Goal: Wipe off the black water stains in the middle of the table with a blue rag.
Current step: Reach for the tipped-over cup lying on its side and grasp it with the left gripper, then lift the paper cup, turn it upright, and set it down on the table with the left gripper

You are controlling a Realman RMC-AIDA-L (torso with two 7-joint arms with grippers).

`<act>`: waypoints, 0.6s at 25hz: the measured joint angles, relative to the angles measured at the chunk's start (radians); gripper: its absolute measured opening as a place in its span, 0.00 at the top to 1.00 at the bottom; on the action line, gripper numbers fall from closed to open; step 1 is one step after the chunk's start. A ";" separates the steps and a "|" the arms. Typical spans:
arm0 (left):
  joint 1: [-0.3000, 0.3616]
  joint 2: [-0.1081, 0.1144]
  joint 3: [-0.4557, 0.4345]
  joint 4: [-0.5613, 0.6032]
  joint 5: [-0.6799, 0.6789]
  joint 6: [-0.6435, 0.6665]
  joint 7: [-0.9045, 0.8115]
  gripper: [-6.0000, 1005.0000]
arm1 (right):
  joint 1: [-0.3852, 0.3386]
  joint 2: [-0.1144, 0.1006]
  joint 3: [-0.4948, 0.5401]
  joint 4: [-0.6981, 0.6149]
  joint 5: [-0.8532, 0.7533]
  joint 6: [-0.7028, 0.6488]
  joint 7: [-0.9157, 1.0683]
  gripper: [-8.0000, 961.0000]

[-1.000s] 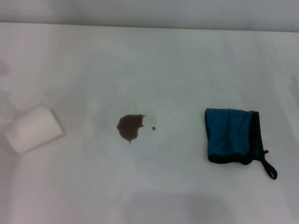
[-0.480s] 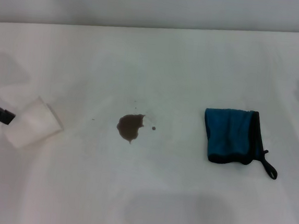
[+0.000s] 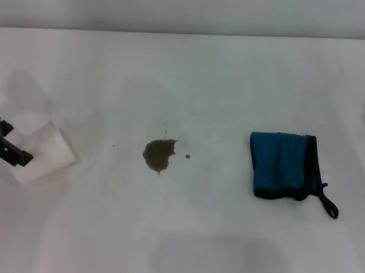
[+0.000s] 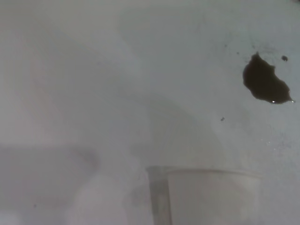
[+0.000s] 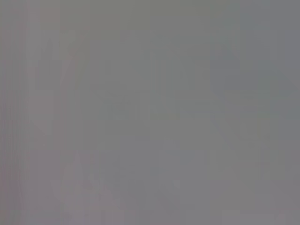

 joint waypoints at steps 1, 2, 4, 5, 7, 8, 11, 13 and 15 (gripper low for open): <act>0.001 -0.015 0.000 0.001 0.000 -0.027 0.014 0.11 | 0.000 0.000 0.000 0.001 0.000 0.001 0.000 0.10; 0.003 -0.018 0.000 0.005 -0.001 -0.038 0.018 0.11 | 0.000 0.000 0.000 0.003 0.000 0.004 0.000 0.10; 0.009 -0.022 -0.001 0.024 -0.005 -0.056 0.024 0.11 | 0.000 0.000 0.000 0.007 0.000 0.012 -0.002 0.10; 0.009 -0.022 -0.001 0.024 -0.005 -0.056 0.024 0.11 | 0.000 0.000 0.000 0.009 0.000 0.015 -0.002 0.10; 0.020 -0.022 -0.001 0.058 -0.013 -0.081 0.025 0.11 | 0.000 0.000 0.000 0.014 0.000 0.018 -0.003 0.10; 0.024 -0.022 -0.001 0.066 -0.017 -0.091 0.025 0.11 | 0.000 0.000 0.000 0.016 0.000 0.020 -0.004 0.10; 0.037 -0.023 -0.002 0.087 -0.046 -0.112 0.031 0.11 | -0.001 0.000 0.000 0.019 0.000 0.022 -0.004 0.10; 0.045 -0.023 -0.001 0.098 -0.070 -0.117 0.042 0.12 | -0.002 0.000 0.000 0.023 0.000 0.023 -0.004 0.10; 0.056 -0.023 -0.002 0.104 -0.098 -0.126 0.065 0.12 | -0.003 0.000 0.000 0.027 0.000 0.024 -0.004 0.10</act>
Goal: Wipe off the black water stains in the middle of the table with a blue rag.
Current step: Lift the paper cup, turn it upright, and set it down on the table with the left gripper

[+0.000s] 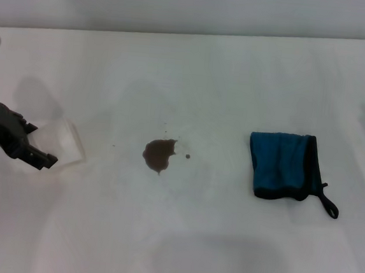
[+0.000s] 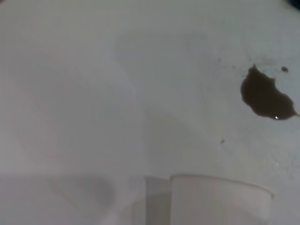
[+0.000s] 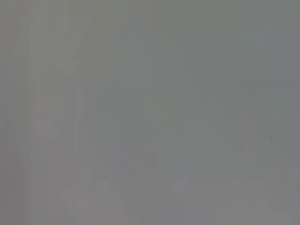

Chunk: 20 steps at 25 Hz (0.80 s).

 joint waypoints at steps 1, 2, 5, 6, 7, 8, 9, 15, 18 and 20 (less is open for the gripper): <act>0.003 0.000 0.000 0.002 -0.006 -0.008 0.008 0.12 | 0.000 0.000 0.000 0.002 0.000 0.000 0.000 0.10; 0.006 0.000 0.000 0.005 -0.010 -0.016 0.013 0.12 | 0.000 0.000 0.000 0.002 0.000 0.001 0.000 0.10; 0.011 -0.001 0.000 0.028 -0.013 -0.042 0.019 0.12 | 0.000 0.000 0.000 0.003 0.000 0.001 0.000 0.10; 0.013 -0.001 0.000 0.035 -0.013 -0.051 0.021 0.12 | 0.000 0.000 0.000 0.003 0.000 0.001 0.000 0.10; 0.014 -0.002 0.000 0.040 -0.013 -0.059 0.022 0.12 | 0.000 0.001 0.000 0.004 0.000 0.002 -0.001 0.10; 0.014 -0.002 0.000 0.043 -0.014 -0.071 0.024 0.12 | 0.000 0.001 0.000 0.004 0.000 0.002 -0.001 0.10; 0.014 -0.003 0.000 0.047 -0.014 -0.079 0.024 0.12 | 0.000 0.001 0.000 0.004 0.000 0.002 -0.001 0.10; 0.017 -0.003 0.000 0.081 -0.014 -0.119 0.030 0.12 | 0.001 0.002 0.000 0.005 0.000 0.002 -0.001 0.10; 0.018 -0.004 0.000 0.092 -0.014 -0.127 0.037 0.12 | 0.001 0.002 0.000 0.007 0.000 0.002 -0.001 0.10; 0.018 -0.003 0.000 0.098 -0.017 -0.135 0.037 0.12 | 0.001 0.002 0.000 0.007 0.000 0.001 -0.001 0.10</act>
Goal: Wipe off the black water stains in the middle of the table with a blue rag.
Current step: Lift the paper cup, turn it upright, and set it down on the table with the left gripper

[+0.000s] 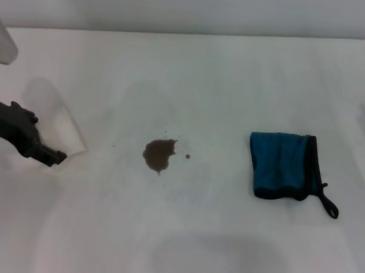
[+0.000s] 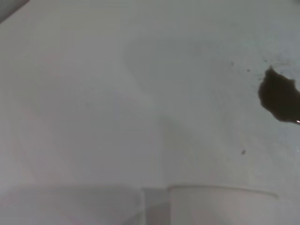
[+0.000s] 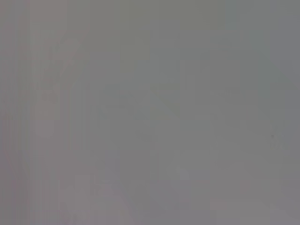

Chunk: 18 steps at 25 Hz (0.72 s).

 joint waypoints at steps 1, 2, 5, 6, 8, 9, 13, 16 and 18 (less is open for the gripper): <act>0.000 0.000 0.000 0.001 -0.002 -0.005 0.000 0.13 | 0.000 0.000 0.000 0.000 0.000 0.000 0.000 0.10; 0.000 0.000 -0.001 0.002 -0.006 -0.009 0.001 0.13 | -0.001 0.000 0.000 0.000 0.000 -0.002 0.000 0.10; 0.000 -0.001 -0.001 0.003 -0.025 -0.011 0.007 0.15 | -0.001 0.000 0.000 0.000 0.000 -0.005 0.000 0.10; 0.000 -0.001 -0.001 0.003 -0.035 -0.012 0.010 0.17 | -0.001 0.000 0.000 0.001 0.000 -0.006 0.000 0.10; 0.000 -0.001 -0.001 0.003 -0.059 -0.012 0.012 0.21 | -0.001 0.000 0.000 0.002 0.000 -0.006 0.000 0.10; 0.000 -0.001 -0.001 0.001 -0.079 -0.010 0.013 0.22 | -0.001 0.000 0.000 0.002 0.000 -0.007 0.000 0.10; 0.003 0.000 -0.002 -0.004 -0.139 0.004 0.016 0.28 | 0.002 0.000 0.000 0.002 0.000 -0.007 0.000 0.10; 0.021 0.000 -0.001 -0.008 -0.221 0.038 0.040 0.30 | 0.005 0.000 0.000 -0.002 0.000 -0.008 0.000 0.10; 0.043 0.000 -0.001 -0.015 -0.306 0.075 0.075 0.33 | 0.007 0.000 0.000 -0.005 0.000 -0.008 0.000 0.10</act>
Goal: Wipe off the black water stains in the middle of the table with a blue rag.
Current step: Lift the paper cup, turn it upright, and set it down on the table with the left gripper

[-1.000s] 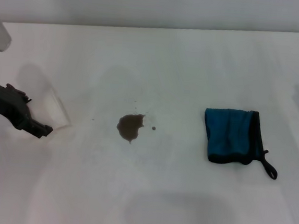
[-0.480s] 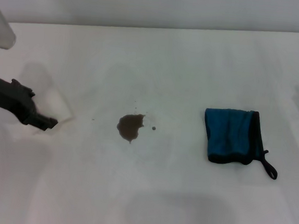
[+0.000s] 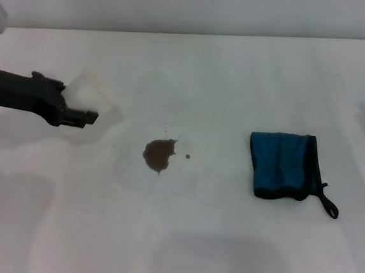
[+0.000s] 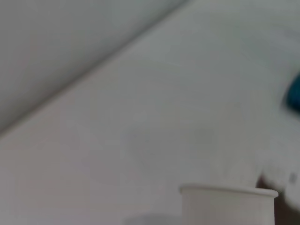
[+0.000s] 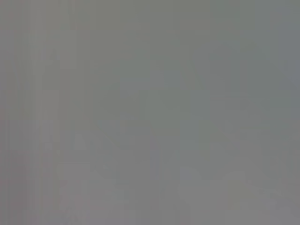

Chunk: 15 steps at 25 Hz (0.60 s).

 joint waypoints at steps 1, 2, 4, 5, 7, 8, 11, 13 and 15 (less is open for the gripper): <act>0.018 0.000 0.000 -0.004 -0.054 0.022 0.022 0.36 | 0.001 0.000 0.000 -0.002 0.000 0.000 0.000 0.10; 0.030 0.001 0.000 -0.007 -0.093 0.037 0.037 0.36 | 0.003 -0.001 0.001 -0.004 0.000 -0.001 0.000 0.10; 0.055 0.001 0.000 -0.014 -0.162 0.062 0.059 0.36 | 0.005 -0.002 0.000 -0.007 0.000 -0.002 0.000 0.10; 0.077 0.001 0.000 -0.021 -0.225 0.083 0.082 0.36 | 0.006 -0.003 0.000 -0.011 0.000 -0.002 0.000 0.10; 0.115 0.000 0.000 -0.026 -0.329 0.117 0.123 0.36 | 0.007 -0.004 0.000 -0.018 0.000 -0.002 0.000 0.10; 0.131 0.000 0.000 -0.025 -0.371 0.128 0.143 0.37 | 0.007 -0.004 0.000 -0.021 0.000 -0.002 0.000 0.10; 0.200 -0.003 0.000 0.001 -0.527 0.162 0.236 0.37 | 0.011 -0.004 0.004 -0.023 0.000 -0.002 0.000 0.10; 0.239 -0.004 0.000 0.035 -0.605 0.173 0.296 0.37 | 0.012 -0.004 0.006 -0.024 0.000 -0.002 0.000 0.10; 0.296 -0.005 0.000 0.108 -0.701 0.176 0.402 0.37 | 0.013 -0.004 0.005 -0.031 0.000 -0.001 0.000 0.10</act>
